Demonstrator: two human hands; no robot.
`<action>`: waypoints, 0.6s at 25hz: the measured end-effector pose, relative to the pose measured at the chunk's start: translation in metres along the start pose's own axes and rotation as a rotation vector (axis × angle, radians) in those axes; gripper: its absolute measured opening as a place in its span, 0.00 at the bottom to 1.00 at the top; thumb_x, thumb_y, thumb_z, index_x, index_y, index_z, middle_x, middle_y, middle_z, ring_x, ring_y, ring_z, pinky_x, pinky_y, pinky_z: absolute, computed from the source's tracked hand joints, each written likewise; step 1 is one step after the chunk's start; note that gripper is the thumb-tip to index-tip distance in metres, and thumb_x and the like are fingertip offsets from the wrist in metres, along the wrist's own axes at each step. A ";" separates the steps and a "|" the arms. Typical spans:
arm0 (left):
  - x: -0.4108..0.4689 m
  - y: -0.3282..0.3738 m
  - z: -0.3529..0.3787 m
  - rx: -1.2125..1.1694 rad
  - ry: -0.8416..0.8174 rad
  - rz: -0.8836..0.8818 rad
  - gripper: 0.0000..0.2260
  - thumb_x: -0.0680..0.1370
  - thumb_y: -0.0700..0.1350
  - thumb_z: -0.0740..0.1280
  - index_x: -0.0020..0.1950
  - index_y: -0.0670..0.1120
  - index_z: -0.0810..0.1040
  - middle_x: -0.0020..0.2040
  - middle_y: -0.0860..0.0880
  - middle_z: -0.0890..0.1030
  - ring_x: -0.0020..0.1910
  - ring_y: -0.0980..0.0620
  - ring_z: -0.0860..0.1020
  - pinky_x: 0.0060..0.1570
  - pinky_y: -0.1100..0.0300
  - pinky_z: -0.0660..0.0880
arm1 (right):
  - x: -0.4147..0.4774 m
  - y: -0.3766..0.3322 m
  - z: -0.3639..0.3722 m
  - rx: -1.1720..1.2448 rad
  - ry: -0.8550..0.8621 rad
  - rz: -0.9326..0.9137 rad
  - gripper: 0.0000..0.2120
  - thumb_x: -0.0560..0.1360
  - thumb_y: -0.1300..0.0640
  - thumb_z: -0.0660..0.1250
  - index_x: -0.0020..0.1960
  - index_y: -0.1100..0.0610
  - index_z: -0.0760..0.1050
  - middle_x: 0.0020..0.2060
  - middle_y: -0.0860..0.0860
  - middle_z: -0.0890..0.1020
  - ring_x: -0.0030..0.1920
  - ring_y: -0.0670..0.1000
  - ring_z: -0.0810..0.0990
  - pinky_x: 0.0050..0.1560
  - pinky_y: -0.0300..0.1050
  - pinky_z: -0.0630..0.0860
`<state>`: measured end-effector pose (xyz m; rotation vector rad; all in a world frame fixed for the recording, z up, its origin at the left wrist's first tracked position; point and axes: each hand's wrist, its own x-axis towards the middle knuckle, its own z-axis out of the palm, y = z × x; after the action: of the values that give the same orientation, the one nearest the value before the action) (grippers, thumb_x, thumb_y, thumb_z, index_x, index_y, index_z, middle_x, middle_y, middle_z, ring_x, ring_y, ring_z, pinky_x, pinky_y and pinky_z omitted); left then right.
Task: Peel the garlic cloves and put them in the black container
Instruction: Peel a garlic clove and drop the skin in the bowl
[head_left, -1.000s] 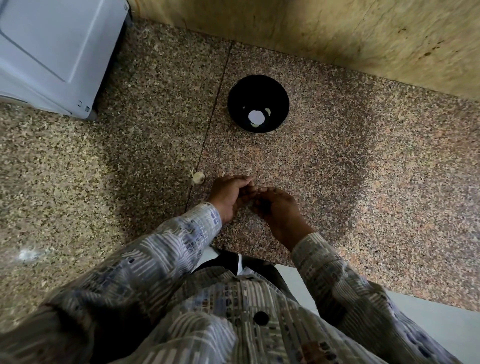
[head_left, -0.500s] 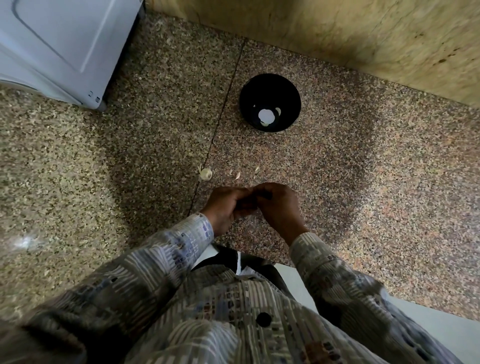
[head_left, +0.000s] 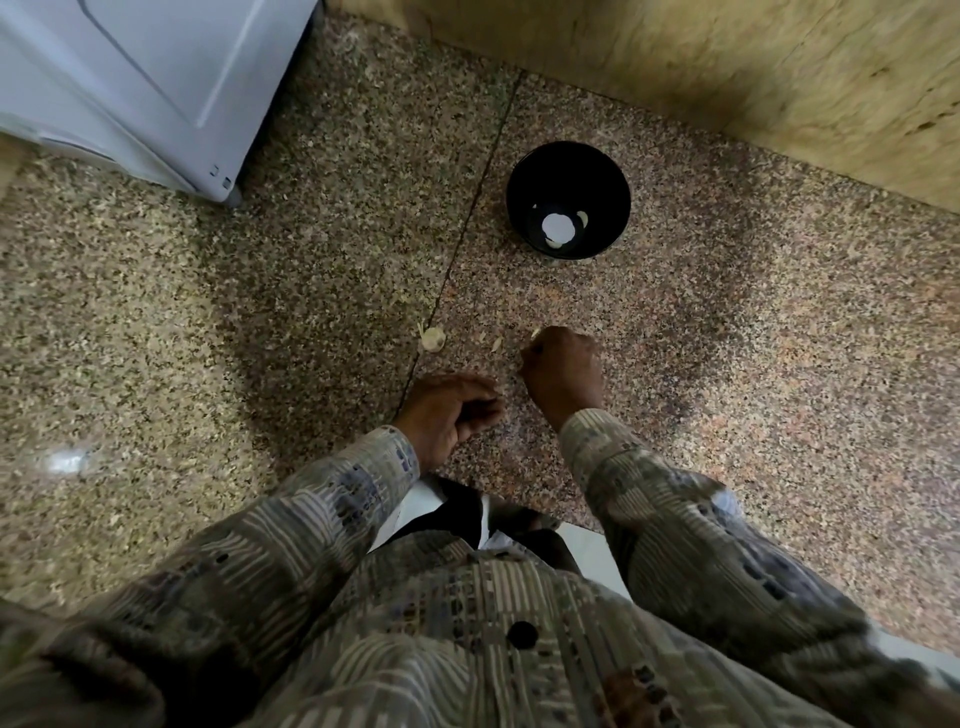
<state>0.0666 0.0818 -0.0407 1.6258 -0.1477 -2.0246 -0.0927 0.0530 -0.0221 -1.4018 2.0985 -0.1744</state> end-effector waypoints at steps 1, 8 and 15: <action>0.000 -0.001 -0.002 -0.013 -0.002 0.000 0.03 0.77 0.31 0.69 0.45 0.36 0.83 0.42 0.38 0.85 0.42 0.43 0.86 0.42 0.52 0.84 | -0.003 0.001 0.000 -0.062 -0.018 -0.019 0.07 0.81 0.58 0.65 0.52 0.61 0.80 0.45 0.55 0.81 0.43 0.56 0.81 0.45 0.50 0.81; -0.007 -0.002 -0.011 -0.013 -0.004 0.012 0.03 0.76 0.31 0.71 0.46 0.36 0.83 0.42 0.37 0.85 0.40 0.43 0.85 0.41 0.54 0.84 | 0.003 -0.013 -0.010 0.041 -0.026 -0.321 0.04 0.81 0.61 0.64 0.47 0.57 0.74 0.40 0.51 0.79 0.36 0.48 0.75 0.33 0.42 0.69; -0.017 -0.002 -0.011 -0.033 -0.007 0.020 0.06 0.75 0.30 0.71 0.51 0.34 0.83 0.45 0.36 0.85 0.41 0.44 0.85 0.41 0.56 0.84 | 0.033 -0.057 -0.008 -0.379 -0.166 -0.446 0.07 0.78 0.61 0.69 0.55 0.58 0.82 0.52 0.61 0.82 0.51 0.64 0.84 0.51 0.55 0.83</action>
<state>0.0783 0.0944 -0.0293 1.5912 -0.1320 -2.0079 -0.0599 -0.0022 -0.0047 -2.0250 1.7145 0.1691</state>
